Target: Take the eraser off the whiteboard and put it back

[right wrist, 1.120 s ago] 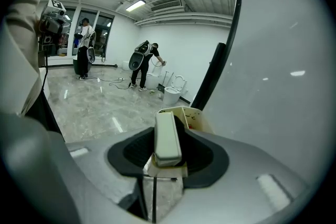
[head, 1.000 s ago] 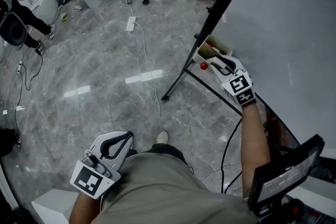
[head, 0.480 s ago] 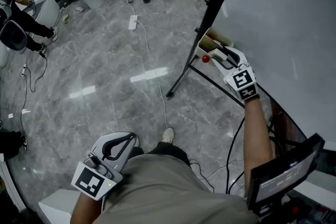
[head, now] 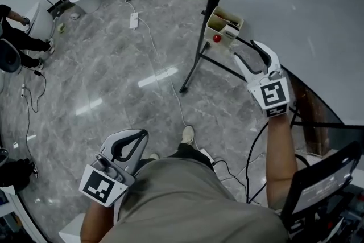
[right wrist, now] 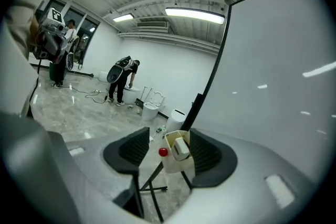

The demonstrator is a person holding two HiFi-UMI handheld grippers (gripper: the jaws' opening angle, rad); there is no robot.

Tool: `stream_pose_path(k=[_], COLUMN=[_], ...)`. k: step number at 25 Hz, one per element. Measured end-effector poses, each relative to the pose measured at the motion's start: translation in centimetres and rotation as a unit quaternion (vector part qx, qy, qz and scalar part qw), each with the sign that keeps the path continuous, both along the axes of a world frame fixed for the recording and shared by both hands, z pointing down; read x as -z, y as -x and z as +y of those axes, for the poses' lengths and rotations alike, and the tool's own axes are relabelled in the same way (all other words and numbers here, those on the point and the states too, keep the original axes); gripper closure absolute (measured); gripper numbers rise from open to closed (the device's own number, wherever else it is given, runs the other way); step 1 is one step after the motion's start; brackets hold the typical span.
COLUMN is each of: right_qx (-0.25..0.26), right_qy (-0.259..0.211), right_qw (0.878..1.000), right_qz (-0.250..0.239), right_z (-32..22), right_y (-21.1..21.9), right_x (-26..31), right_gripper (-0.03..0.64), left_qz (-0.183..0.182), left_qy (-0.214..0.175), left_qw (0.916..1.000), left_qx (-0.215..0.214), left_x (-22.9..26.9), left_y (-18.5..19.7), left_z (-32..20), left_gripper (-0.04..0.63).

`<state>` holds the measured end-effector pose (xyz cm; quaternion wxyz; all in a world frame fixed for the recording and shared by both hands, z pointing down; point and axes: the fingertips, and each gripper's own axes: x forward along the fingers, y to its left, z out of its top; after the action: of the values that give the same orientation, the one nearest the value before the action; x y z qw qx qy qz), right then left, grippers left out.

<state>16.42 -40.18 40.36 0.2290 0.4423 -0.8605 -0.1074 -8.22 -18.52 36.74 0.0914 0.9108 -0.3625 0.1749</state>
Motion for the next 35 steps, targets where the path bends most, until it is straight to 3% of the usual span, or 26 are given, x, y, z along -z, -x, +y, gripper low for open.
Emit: stream_pose_path(k=[7, 16, 20, 27, 35], right_qx=[-0.049, -0.141, -0.153, -0.127, -0.065], right_qy=[0.03, 0.06, 0.067, 0.07, 0.072], right_qw=[0.998, 0.986, 0.984, 0.987, 0.994], right_qz=[-0.011, -0.062, -0.066, -0.07, -0.058], right_z=[14.4, 34.7, 41.6, 49.2, 57.6], right_y=[2.9, 10.5, 15.1, 18.9, 18.4], right_x=[0.3, 0.6, 0.9, 2.2, 2.2], right_gripper=[0.385, 0.388, 0.393, 0.397, 0.439], left_qz=[0.017, 0.054, 0.068, 0.087, 0.08], left_qy=[-0.025, -0.02, -0.021, -0.036, -0.049], left_qw=[0.9967, 0.9879, 0.9825, 0.9761, 0.9799], left_qx=[-0.075, -0.144, -0.172, -0.196, -0.176], left_x=[0.2, -0.8, -1.5, 0.0, 0.5], left_y=[2.5, 10.1, 12.1, 11.6, 8.6], left_z=[4.7, 15.5, 19.7, 25.3, 32.0], left_gripper=[0.584, 0.584, 0.584, 0.584, 0.584])
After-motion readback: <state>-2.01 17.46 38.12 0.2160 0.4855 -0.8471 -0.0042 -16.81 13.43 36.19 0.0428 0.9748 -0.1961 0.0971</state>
